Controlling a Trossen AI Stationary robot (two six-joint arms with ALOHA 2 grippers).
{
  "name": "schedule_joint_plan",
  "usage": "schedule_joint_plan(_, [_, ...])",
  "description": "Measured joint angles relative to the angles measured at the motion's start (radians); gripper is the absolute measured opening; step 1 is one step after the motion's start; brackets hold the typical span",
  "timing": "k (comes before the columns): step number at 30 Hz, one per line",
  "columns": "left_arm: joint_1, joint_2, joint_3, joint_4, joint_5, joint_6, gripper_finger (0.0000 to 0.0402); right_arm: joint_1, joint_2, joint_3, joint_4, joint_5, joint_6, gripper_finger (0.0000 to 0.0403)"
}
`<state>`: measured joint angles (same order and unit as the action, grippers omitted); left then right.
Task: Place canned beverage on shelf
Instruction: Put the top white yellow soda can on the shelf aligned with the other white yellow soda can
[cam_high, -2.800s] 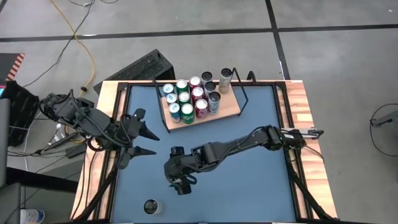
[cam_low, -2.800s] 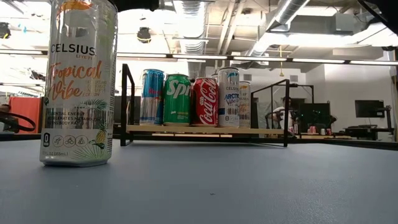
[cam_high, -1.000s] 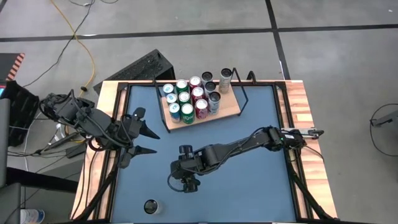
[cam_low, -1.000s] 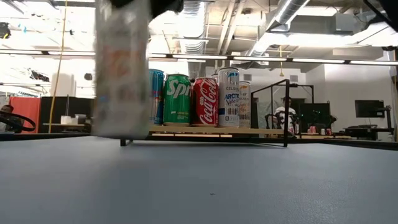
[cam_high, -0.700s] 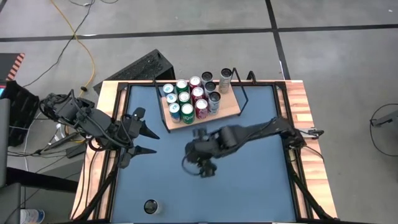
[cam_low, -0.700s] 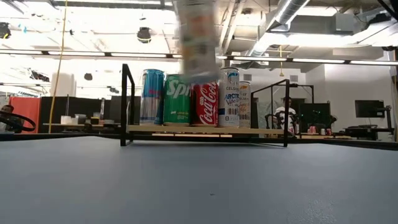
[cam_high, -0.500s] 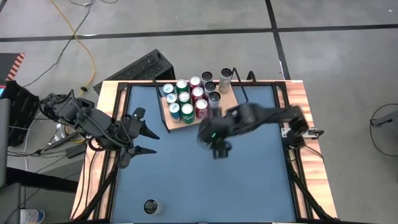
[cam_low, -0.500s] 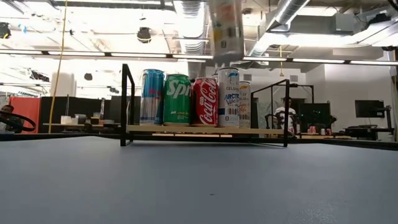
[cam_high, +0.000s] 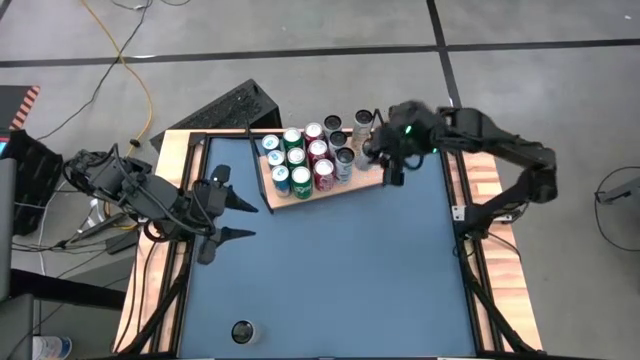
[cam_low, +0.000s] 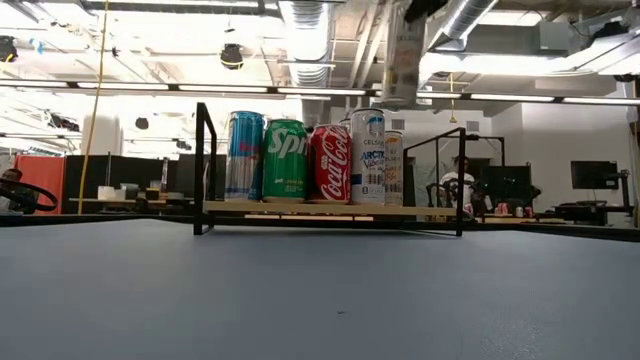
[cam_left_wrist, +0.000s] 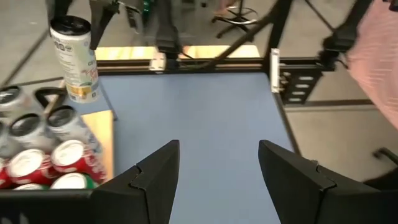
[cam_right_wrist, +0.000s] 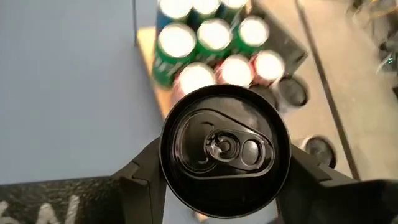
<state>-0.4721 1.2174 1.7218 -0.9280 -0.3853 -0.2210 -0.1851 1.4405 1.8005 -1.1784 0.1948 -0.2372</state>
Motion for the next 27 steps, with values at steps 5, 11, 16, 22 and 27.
schedule_joint_plan(5, [0.000, 0.000, 0.000, 0.002, -0.071, 0.000, 0.0206, -0.166, -0.081, -0.159, 0.121, -0.110, -0.134, 0.0211])
schedule_joint_plan(11, [0.000, 0.000, 0.000, 0.005, -0.139, -0.005, 0.0206, -0.356, -0.069, -0.241, 0.188, -0.287, -0.290, 0.0211])
schedule_joint_plan(16, [0.002, 0.000, 0.000, 0.006, -0.199, -0.010, 0.0206, -0.459, -0.008, -0.252, 0.245, -0.403, -0.368, 0.0212])
schedule_joint_plan(22, [0.004, 0.000, 0.000, 0.006, -0.260, -0.011, 0.0206, -0.499, 0.067, -0.253, 0.217, -0.482, -0.450, 0.0212])
schedule_joint_plan(27, [0.004, 0.000, 0.000, 0.006, -0.309, -0.012, 0.0206, -0.500, 0.095, -0.265, 0.240, -0.513, -0.494, 0.0212])
